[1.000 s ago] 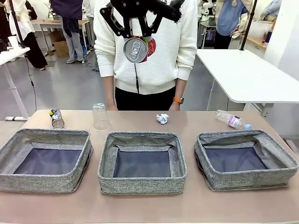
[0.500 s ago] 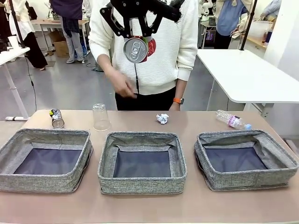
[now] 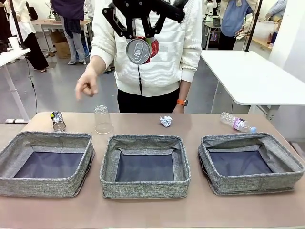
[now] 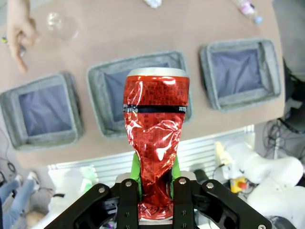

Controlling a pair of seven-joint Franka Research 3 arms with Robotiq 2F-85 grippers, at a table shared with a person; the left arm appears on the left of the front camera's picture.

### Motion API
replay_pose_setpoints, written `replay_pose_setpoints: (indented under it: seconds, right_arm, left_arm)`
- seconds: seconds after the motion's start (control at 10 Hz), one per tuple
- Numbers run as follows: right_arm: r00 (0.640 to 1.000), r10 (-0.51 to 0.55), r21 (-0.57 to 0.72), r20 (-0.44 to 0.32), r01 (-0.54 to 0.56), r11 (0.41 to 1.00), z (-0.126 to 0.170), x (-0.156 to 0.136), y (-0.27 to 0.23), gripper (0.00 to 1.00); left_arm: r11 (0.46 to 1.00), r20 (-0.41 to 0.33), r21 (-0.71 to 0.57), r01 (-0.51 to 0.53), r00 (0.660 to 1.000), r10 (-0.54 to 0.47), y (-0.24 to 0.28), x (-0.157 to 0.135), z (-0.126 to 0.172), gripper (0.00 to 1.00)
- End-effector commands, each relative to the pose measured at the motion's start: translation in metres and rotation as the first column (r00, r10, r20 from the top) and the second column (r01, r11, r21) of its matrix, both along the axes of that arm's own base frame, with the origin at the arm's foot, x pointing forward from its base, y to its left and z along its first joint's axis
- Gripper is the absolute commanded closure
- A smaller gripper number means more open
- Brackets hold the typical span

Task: Sort the waste into the appropriate baskets.
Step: Place the picked waste into the Fabric basket indicated by the person.

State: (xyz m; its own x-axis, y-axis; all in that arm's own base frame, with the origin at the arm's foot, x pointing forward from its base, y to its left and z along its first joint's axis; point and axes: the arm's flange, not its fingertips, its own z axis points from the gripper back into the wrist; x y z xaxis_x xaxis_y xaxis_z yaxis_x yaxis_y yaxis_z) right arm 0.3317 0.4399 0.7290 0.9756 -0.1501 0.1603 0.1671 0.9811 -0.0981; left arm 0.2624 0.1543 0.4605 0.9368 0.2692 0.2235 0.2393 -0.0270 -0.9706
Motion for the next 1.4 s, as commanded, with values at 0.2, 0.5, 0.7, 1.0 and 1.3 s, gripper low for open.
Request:
replay_pose_setpoints:
  seconds: [0.2,0.5,0.7,1.0,1.3]
  right_arm:
    - [1.000,-0.004,-0.004,-0.004,0.004,1.000,0.002,-0.001,-0.002,0.74]
    - [1.000,-0.004,-0.004,-0.004,0.004,1.000,0.002,-0.001,-0.002,0.74]
    - [1.000,-0.004,-0.004,-0.004,0.004,1.000,0.002,-0.001,-0.002,0.74]
    - [0.947,0.322,0.160,-0.014,-0.316,0.935,-0.032,0.001,0.024,0.74]
    - [0.210,0.978,0.658,0.007,-0.737,0.153,-0.115,-0.021,0.102,0.74]
  left_arm:
    - [1.000,0.027,-0.016,-0.002,1.000,0.002,-0.002,-0.001,0.002,0.00]
    - [1.000,0.027,-0.016,-0.002,1.000,0.002,-0.002,-0.001,0.002,0.00]
    - [1.000,0.027,-0.016,-0.002,1.000,0.002,-0.002,-0.001,0.002,0.00]
    - [1.000,0.027,-0.016,-0.002,1.000,0.002,-0.002,-0.001,0.002,0.00]
    - [1.000,0.027,-0.016,-0.002,1.000,0.002,-0.002,-0.001,0.002,0.00]
